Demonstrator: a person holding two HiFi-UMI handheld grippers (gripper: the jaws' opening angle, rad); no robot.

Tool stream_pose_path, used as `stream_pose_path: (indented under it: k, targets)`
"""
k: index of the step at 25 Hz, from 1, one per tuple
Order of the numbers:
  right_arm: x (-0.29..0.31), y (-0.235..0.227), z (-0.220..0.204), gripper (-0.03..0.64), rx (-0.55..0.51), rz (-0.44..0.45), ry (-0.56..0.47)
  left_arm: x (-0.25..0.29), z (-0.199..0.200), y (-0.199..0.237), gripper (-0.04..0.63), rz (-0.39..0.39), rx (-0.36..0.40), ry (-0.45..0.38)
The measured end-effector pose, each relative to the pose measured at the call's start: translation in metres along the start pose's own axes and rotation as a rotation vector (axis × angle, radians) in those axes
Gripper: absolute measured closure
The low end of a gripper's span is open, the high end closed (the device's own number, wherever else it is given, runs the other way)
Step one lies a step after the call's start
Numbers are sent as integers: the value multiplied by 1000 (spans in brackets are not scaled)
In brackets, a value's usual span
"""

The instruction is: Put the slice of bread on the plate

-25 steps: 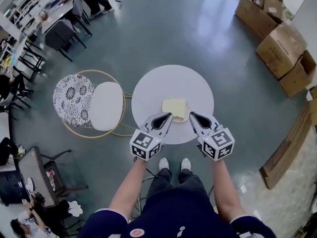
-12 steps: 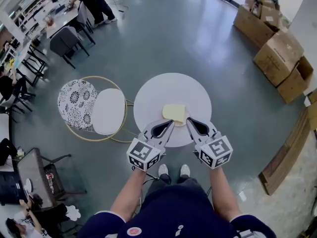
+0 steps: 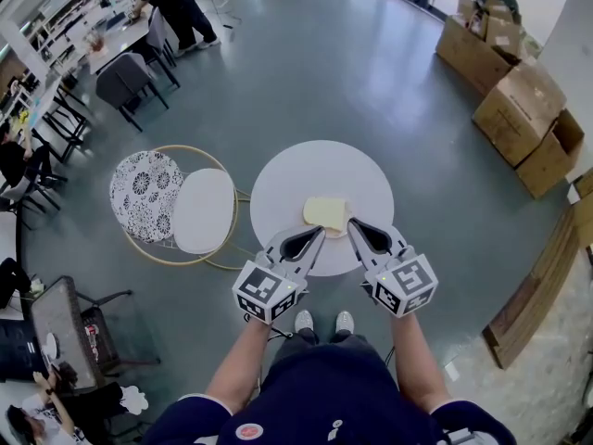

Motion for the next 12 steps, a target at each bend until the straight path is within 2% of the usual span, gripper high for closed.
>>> stream_pose_path:
  k: [12]
  targets:
    - [-5,3,6,611,-19,1,-6,-2,7,-4,588,3,2,-12]
Point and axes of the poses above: the fingertips, and each gripper's own axes: x forward along the fingers, y to its left, z out of its top, the point moved 10 cm from there along -x, backward along the fingers, and after that the axes turned 8 degrees about z, right-handed, at the moved point
